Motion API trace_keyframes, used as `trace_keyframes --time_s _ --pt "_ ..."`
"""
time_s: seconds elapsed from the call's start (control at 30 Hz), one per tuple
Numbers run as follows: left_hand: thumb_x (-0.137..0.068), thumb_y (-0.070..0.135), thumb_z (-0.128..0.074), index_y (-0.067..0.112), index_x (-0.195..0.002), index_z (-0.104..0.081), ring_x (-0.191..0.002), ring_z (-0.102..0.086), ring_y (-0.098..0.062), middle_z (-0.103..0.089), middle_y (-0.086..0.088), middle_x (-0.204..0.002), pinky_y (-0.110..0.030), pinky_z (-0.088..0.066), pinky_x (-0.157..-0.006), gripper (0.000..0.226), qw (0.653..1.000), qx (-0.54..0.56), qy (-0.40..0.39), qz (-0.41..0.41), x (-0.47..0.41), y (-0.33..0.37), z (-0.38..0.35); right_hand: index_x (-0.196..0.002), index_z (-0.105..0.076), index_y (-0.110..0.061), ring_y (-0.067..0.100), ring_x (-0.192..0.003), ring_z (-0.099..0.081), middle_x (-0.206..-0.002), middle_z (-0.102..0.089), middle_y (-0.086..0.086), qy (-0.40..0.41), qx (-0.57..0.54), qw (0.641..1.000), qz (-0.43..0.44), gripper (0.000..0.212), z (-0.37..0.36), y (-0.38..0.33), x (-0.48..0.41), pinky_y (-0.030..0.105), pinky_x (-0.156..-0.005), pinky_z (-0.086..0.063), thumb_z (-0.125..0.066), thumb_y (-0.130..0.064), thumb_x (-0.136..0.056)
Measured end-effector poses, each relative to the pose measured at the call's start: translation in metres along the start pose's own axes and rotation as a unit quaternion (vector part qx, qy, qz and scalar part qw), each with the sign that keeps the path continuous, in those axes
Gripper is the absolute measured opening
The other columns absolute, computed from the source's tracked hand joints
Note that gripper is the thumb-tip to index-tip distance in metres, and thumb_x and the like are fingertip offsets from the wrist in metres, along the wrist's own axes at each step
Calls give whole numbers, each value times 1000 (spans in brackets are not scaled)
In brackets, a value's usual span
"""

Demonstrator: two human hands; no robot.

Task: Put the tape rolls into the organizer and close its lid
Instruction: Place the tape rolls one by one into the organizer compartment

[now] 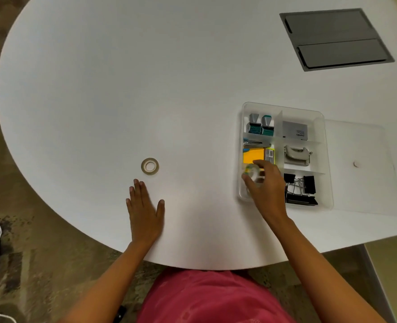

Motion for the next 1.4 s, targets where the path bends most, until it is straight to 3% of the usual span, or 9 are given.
trace_keyframes --time_s 0.17,0.3,0.5,0.6,0.77,0.9,1.13,1.3,1.4 --pt "-97 35 -40 7 -150 4 -149 9 -25 8 -9 -161 -41 4 -121 74 1000 -21 6 -1 0 1 0 -114 -58 -6 33 -101 -57 -114 -59 19 -46 120 991 -45 40 6 35 -1 34 -79 -46 -75 -11 -78" --pt "-97 34 -39 7 -150 5 -149 9 -24 9 -8 -161 -42 4 -122 74 1000 -26 1 -3 0 1 -1 -117 -58 -5 36 -101 -58 -114 -58 20 -95 203 972 -74 41 -2 42 -5 38 -77 -50 -73 -14 -79" --pt "-97 34 -40 6 -151 3 -149 7 -25 6 -9 -162 -42 2 -122 74 1000 -25 6 -5 1 2 1 -124 -52 -3 36 -115 -50 -123 -53 20 -171 306 927 -132 41 -13 51 -5 43 -86 -51 -63 -14 -87" --pt "-97 34 -40 6 -151 1 -150 6 -26 5 -10 -162 -43 1 -122 74 1000 -28 10 -6 1 2 1 -124 -53 -3 35 -117 -48 -124 -54 20 -156 326 922 -136 37 -10 41 -4 43 -86 -51 -60 -17 -90" --pt "-97 34 -39 5 -151 1 -150 5 -26 5 -10 -162 -43 1 -121 73 999 -32 16 -10 1 1 -1 -118 -58 -7 34 -112 -49 -120 -58 16 -31 275 961 -15 29 -15 -26 -8 40 -81 -49 -59 -9 -88" --pt "-97 36 -39 4 -150 0 -149 2 -29 2 -12 -161 -46 -3 -121 73 998 -53 23 -5 0 -1 -4 -116 -59 -11 28 -108 -50 -121 -53 13 -97 155 977 109 33 -79 -90 7 38 -75 -50 -54 -1 -84" --pt "-97 41 -35 7 -150 4 -150 6 -26 7 -10 -161 -46 1 -120 75 997 -75 12 4 -5 -5 -8 -150 -21 -15 32 -124 -48 -150 -35 14 -300 186 890 288 76 -208 -157 37 40 -94 -50 -55 7 -85" --pt "-96 43 -36 9 -151 4 -150 6 -24 6 -8 -162 -45 1 -120 75 997 -71 14 11 -4 -6 -8 -151 -14 -16 34 -144 -20 -160 -13 13 -315 307 831 341 64 -255 -164 30 42 -114 -31 -47 -8 -96" --pt "-97 43 -35 10 -151 4 -150 7 -24 6 -7 -162 -44 2 -120 75 997 -79 15 13 -4 -6 -8 -148 -22 -17 33 -143 -22 -159 -14 12 -327 317 813 361 57 -264 -161 29 40 -112 -34 -46 -10 -97"
Point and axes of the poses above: each hand's wrist, its own x-axis away from the middle knuckle, its own z-axis out of the back of the hand, y = z × x, the point moved 10 cm from there along -x, towards the middle knuckle
